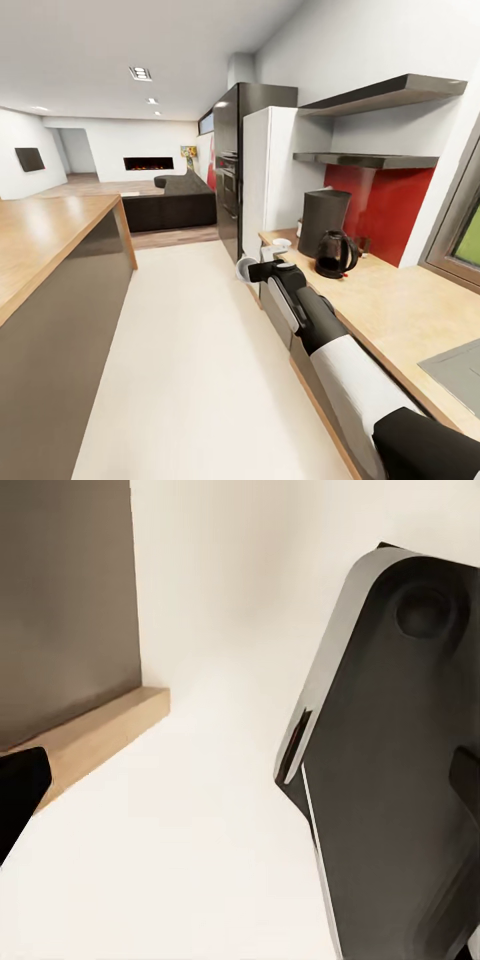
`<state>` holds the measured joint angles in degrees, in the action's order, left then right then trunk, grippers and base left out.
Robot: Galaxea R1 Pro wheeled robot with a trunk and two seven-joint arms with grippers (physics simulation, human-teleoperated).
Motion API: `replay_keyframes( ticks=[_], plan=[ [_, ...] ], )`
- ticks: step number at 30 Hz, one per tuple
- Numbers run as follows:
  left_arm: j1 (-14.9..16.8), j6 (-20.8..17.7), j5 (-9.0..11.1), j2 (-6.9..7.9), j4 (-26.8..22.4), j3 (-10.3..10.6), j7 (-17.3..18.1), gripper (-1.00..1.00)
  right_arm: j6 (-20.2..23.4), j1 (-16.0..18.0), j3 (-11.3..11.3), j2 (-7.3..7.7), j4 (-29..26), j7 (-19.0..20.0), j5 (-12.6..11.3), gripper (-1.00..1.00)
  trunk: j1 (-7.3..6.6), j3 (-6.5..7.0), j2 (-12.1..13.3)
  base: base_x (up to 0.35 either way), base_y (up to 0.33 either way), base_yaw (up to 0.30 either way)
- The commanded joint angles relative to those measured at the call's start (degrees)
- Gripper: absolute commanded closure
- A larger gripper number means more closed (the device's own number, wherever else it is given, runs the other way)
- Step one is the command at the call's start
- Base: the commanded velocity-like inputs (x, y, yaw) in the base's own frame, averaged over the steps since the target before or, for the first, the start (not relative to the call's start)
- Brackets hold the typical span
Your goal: Set up a coffee station on the kitchen countertop: keep the coffee maker on the countertop, move the bottle of coffee from the kitchen shelf to the counter next to the coffee maker, place a paper coffee filter on top of the coffee maker, put the saucer next to the coffee maker with the coffee cup on the saucer, and place the electric kettle next to the coffee maker.
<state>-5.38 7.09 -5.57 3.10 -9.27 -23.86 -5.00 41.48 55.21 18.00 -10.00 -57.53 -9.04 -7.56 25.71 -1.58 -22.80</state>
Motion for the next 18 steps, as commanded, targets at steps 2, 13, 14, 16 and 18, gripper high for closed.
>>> replay_keyframes(
  ticks=[2, 13, 14, 16, 18],
  plan=[
    [0.0, 0.1, -0.6, -0.03, 0.0, -0.3, -0.1, -1.00, 0.2, 0.1, 0.1, 0.00, 0.0, -0.5, -0.6, 1.00, 0.07, -0.12, -0.1, 0.312, 0.140, 0.000],
    [0.0, 0.1, -0.6, -0.03, 0.0, -0.3, -0.1, -1.00, 0.2, 0.0, 0.1, 0.00, 0.0, -0.5, -0.6, 1.00, 0.07, -0.12, -0.1, 0.319, 0.119, 0.000],
    [0.0, 0.1, -0.6, -0.03, 0.0, -0.3, -0.1, -1.00, 0.2, 0.0, 0.1, 0.00, 0.0, -0.5, -0.6, 1.00, 0.07, -0.12, -0.1, 0.321, 0.115, 0.000],
    [0.0, 0.1, -0.6, -0.03, 0.0, -0.3, -0.1, -1.00, 0.2, 0.0, 0.1, 0.00, 0.0, -0.5, -0.6, 1.00, 0.07, -0.12, -0.1, 0.321, 0.115, 0.000],
    [0.0, 0.1, -0.6, -0.03, 0.0, -0.3, -0.1, -1.00, 0.2, 0.1, 0.1, 0.00, -0.1, -0.5, -0.6, 1.00, 0.07, -0.12, -0.1, 0.321, 0.115, 0.000]
  ],
)
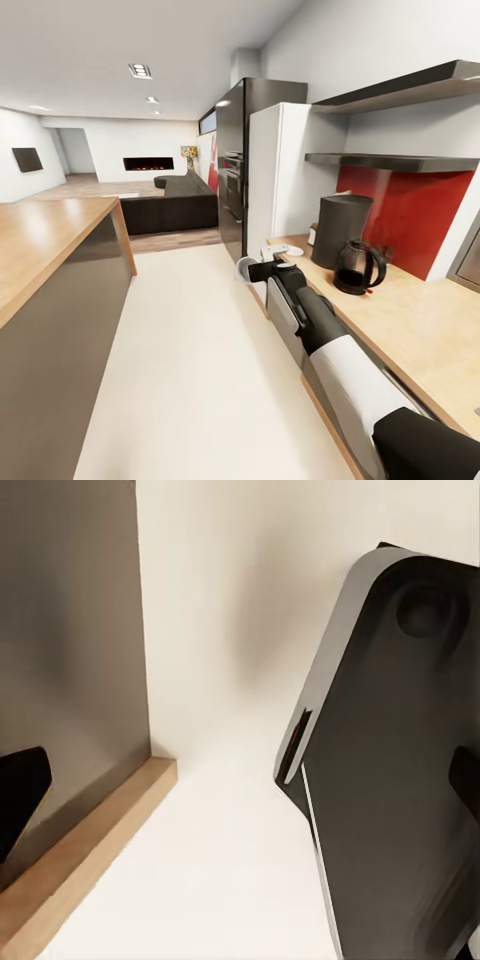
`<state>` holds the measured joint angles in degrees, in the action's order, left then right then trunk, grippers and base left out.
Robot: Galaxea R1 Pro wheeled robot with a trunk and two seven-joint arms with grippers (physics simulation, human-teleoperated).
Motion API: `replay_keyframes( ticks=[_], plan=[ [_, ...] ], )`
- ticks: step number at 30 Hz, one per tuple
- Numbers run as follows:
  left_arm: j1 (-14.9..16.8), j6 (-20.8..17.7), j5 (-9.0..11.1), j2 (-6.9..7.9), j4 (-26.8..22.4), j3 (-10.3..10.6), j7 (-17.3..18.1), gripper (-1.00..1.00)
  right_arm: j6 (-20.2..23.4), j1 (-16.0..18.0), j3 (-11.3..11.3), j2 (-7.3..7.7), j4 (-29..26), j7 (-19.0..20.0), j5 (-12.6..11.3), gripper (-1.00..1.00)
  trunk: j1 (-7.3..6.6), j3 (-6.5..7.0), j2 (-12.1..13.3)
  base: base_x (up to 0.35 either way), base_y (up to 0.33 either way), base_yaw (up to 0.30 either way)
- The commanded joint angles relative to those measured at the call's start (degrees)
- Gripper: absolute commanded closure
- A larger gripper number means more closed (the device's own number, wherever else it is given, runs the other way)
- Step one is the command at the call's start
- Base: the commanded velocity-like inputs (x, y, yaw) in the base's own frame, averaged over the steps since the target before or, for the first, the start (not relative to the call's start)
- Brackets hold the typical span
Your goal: Set up a coffee station on the kitchen countertop: keep the coffee maker on the countertop, move the bottle of coffee from the kitchen shelf to the counter next to the coffee maker, place a paper coffee filter on top of the coffee maker, put the saucer next to the coffee maker with the coffee cup on the saucer, and place the electric kettle next to the coffee maker.
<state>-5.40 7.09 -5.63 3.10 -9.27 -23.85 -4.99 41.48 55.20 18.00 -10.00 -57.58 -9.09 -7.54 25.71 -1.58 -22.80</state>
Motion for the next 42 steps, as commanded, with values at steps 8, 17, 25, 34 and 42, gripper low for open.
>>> replay_keyframes(
  ticks=[8, 17, 25, 34, 42],
  plan=[
    [0.0, 0.1, -0.6, -0.03, 0.0, -0.3, -0.1, -1.00, 0.2, 0.1, 0.1, 0.00, -0.1, -0.5, -0.6, 1.00, 0.07, -0.12, -0.1, 0.321, 0.114, 0.000],
    [0.0, 0.1, -0.5, -0.03, 0.0, -0.3, -0.1, -1.00, 0.2, 0.1, 0.1, 0.00, -0.1, -0.5, -0.6, 1.00, 0.07, -0.12, -0.1, 0.321, 0.113, 0.000],
    [0.0, 0.1, -0.5, -0.03, 0.1, -0.3, -0.1, -1.00, 0.2, 0.0, 0.1, 0.00, -0.1, -0.5, -0.6, 1.00, 0.07, -0.12, -0.1, 0.321, 0.113, 0.000],
    [0.0, 0.1, -0.6, -0.03, 0.1, -0.3, -0.1, -1.00, 0.2, 0.1, 0.1, 0.00, -0.1, -0.5, -0.6, 1.00, 0.07, -0.12, -0.1, 0.322, 0.110, 0.000],
    [0.0, 0.1, -0.6, -0.03, 0.2, -0.3, -0.1, -1.00, 0.2, 0.1, 0.1, 0.00, 0.0, -0.5, -0.6, 1.00, 0.07, -0.12, -0.1, 0.324, 0.104, 0.000]
  ],
)
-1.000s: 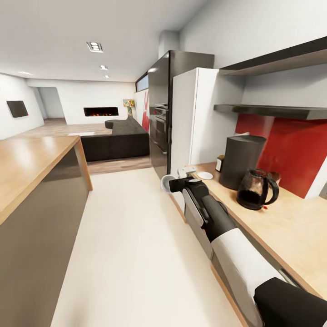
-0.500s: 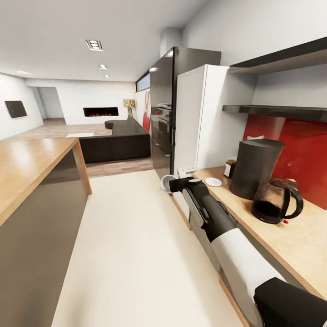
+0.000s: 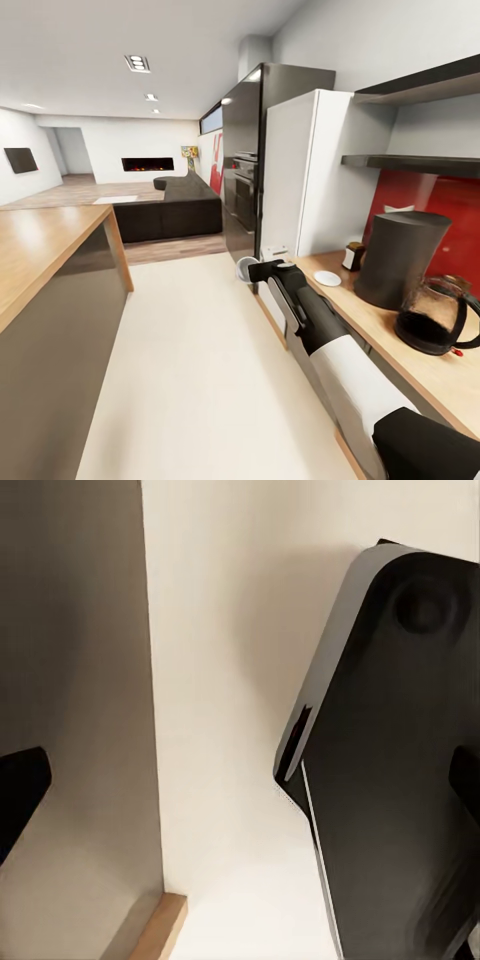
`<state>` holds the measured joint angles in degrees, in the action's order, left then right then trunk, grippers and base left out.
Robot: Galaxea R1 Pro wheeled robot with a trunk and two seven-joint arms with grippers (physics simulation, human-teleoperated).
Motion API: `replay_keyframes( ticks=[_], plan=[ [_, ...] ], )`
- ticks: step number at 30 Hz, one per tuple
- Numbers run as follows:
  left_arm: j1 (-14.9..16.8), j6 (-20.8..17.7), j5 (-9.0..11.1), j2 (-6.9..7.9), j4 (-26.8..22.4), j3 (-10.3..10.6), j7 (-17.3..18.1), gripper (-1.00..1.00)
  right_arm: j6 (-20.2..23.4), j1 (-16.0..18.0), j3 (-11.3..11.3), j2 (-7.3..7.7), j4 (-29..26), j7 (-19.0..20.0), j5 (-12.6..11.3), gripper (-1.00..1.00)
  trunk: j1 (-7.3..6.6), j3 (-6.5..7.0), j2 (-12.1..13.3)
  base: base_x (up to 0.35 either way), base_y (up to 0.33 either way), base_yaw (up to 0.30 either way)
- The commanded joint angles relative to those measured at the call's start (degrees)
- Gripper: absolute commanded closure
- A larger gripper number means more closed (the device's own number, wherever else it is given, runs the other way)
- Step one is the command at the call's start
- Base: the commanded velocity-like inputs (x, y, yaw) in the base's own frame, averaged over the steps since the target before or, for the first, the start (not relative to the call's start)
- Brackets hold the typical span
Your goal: Set up a coffee station on the kitchen countertop: keep the coffee maker on the countertop, move the bottle of coffee from the kitchen shelf to the counter next to the coffee maker, place a paper coffee filter on top of the coffee maker, put the saucer next to the coffee maker with the coffee cup on the saucer, and place the electric kettle next to the coffee maker.
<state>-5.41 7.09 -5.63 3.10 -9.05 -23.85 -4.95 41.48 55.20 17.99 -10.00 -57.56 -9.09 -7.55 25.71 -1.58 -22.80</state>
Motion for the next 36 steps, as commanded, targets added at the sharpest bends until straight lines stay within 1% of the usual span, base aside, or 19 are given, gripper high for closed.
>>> replay_keyframes(
  ticks=[1, 36],
  plan=[
    [0.0, 0.1, -0.6, -0.03, -0.1, -0.3, -0.1, -1.00, 0.2, 0.1, 0.1, 0.00, 0.0, -0.5, -0.6, 1.00, 0.07, -0.11, -0.1, 0.326, 0.100, 0.000],
    [0.0, 0.2, -0.6, -0.09, 0.0, -0.3, -0.1, -1.00, 0.2, 0.0, 0.1, 0.00, -0.6, -0.5, -0.6, 1.00, 0.07, -0.11, -0.1, 0.331, 0.078, 0.000]
  ],
)
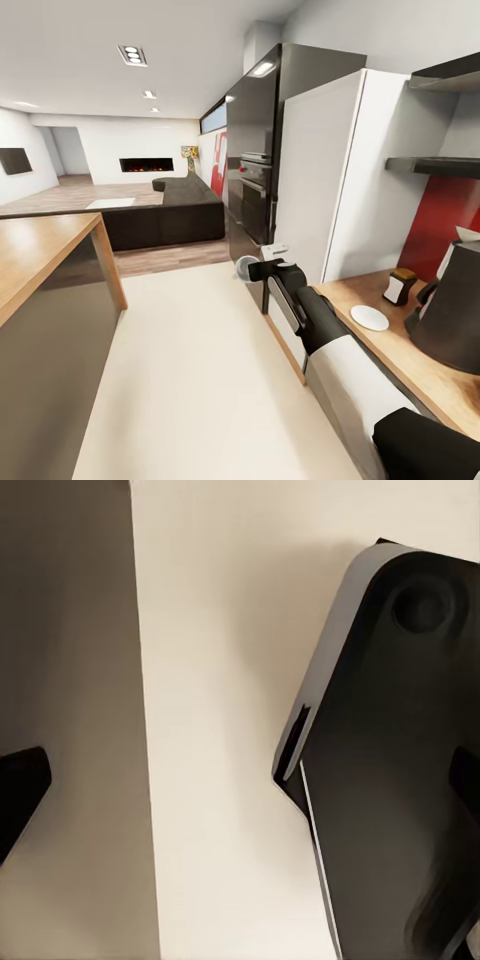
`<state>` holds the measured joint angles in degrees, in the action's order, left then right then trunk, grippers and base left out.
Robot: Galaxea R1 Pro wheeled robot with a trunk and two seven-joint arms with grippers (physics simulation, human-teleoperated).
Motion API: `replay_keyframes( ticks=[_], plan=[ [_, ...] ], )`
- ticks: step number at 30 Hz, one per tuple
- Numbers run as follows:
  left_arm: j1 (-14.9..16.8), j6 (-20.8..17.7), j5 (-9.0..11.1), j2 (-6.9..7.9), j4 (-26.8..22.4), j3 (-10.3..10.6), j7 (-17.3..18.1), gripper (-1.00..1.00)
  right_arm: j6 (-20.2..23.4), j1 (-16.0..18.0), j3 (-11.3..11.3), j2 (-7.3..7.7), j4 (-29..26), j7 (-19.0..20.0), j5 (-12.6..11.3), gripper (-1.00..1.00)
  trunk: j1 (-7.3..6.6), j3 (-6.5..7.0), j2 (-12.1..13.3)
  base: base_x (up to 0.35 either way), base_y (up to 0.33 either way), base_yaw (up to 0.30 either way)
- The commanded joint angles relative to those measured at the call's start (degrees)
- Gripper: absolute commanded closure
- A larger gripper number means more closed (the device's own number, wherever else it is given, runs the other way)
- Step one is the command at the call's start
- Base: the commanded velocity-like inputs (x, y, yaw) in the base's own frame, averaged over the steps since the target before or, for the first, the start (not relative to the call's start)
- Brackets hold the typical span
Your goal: Set up a coffee station on the kitchen countertop: keep the coffee maker on the countertop, move the bottle of coffee from the kitchen shelf to the counter next to the coffee maker, place a paper coffee filter on top of the coffee maker, put the saucer next to the coffee maker with the coffee cup on the saucer, and place the electric kettle next to the coffee maker.
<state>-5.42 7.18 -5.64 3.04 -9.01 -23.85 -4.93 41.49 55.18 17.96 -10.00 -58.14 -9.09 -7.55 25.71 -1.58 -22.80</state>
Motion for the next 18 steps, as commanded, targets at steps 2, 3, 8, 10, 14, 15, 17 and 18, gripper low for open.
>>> replay_keyframes(
  ticks=[2, 3, 8, 10, 14, 15, 17, 18],
  plan=[
    [0.0, 0.1, -0.6, -0.02, -0.1, -0.3, -0.1, -1.00, 0.2, 0.1, 0.1, 0.00, 0.0, -0.5, -0.6, 1.00, 0.07, -0.11, -0.1, 0.333, 0.071, 0.000],
    [0.0, 0.1, -0.6, -0.03, -0.1, -0.3, -0.1, -1.00, 0.2, 0.1, 0.1, 0.00, 0.0, -0.5, -0.6, 1.00, 0.07, -0.11, -0.1, 0.333, 0.071, 0.000],
    [0.1, 0.0, -0.7, 0.12, -0.6, -0.2, 0.0, -1.00, 0.2, 0.1, -0.2, 0.00, -0.1, -0.7, -0.5, 1.00, 0.07, -0.11, -0.1, 0.324, 0.103, -0.088],
    [0.1, 0.0, -0.8, 0.12, -0.7, -0.1, 0.0, -1.00, 0.2, 0.1, -0.3, 0.00, -0.1, -0.7, -0.5, 1.00, 0.07, -0.11, -0.1, 0.292, 0.189, -0.250],
    [0.1, 0.0, -1.0, 0.12, -0.7, 0.1, 0.0, -1.00, 0.3, 0.1, -0.4, 0.00, -0.1, -0.8, -0.4, 1.00, 0.07, -0.11, -0.1, 0.274, 0.205, -0.273],
    [0.1, 0.0, -1.0, 0.12, -0.7, 0.2, 0.0, -1.00, 0.3, 0.1, -0.5, 0.00, -0.1, -0.8, -0.4, 1.00, 0.07, -0.11, -0.1, 0.245, 0.205, -0.289],
    [0.1, 0.0, -1.1, 0.12, -0.7, 0.2, 0.0, -1.00, 0.3, 0.1, -1.3, 0.00, 0.0, -0.8, -0.3, 1.00, 0.07, -0.11, -0.1, 0.216, 0.190, -0.294],
    [0.1, 0.0, -1.1, 0.12, -0.7, 0.2, 0.0, -1.00, 0.3, 0.1, -1.6, 0.00, 0.0, -0.8, -0.3, 1.00, 0.07, -0.11, -0.1, 0.203, 0.180, -0.296]
  ],
)
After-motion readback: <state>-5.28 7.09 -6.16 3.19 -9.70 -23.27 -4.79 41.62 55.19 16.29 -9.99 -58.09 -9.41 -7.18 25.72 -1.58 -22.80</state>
